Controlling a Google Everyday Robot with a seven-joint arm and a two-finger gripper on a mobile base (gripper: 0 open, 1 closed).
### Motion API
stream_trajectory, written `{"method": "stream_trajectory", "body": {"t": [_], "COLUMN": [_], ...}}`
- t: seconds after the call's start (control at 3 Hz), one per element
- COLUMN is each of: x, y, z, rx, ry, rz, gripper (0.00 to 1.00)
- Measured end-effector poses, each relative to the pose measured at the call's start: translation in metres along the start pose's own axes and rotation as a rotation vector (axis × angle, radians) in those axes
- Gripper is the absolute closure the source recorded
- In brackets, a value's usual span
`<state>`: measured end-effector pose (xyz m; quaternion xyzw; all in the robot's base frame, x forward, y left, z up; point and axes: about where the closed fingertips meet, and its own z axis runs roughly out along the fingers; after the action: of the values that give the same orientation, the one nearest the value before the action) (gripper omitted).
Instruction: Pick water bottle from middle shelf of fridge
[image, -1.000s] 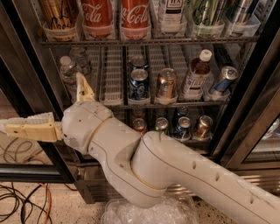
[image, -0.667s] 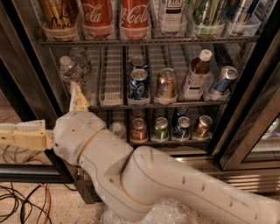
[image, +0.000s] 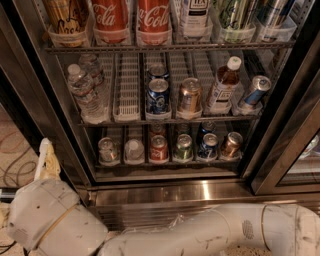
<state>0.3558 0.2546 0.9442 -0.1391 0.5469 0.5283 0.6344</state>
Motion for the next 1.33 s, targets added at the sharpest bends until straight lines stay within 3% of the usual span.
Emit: {"method": "stream_trajectory", "body": {"t": [0.33,0.67,1.0,1.33], "x": [-0.014,-0.014,-0.019,-0.041], "y": [-0.015,-0.016,-0.025,-0.046], "z": [0.000,-0.001,-0.003,-0.014], "rx": [0.071,0.072,0.147,0.309], "ry": [-0.061,-0.062,-0.050,-0.010], "rz": [-0.013,-0.016,-0.057,-0.176], "gripper": [0.00,0.00,0.00,0.00]}}
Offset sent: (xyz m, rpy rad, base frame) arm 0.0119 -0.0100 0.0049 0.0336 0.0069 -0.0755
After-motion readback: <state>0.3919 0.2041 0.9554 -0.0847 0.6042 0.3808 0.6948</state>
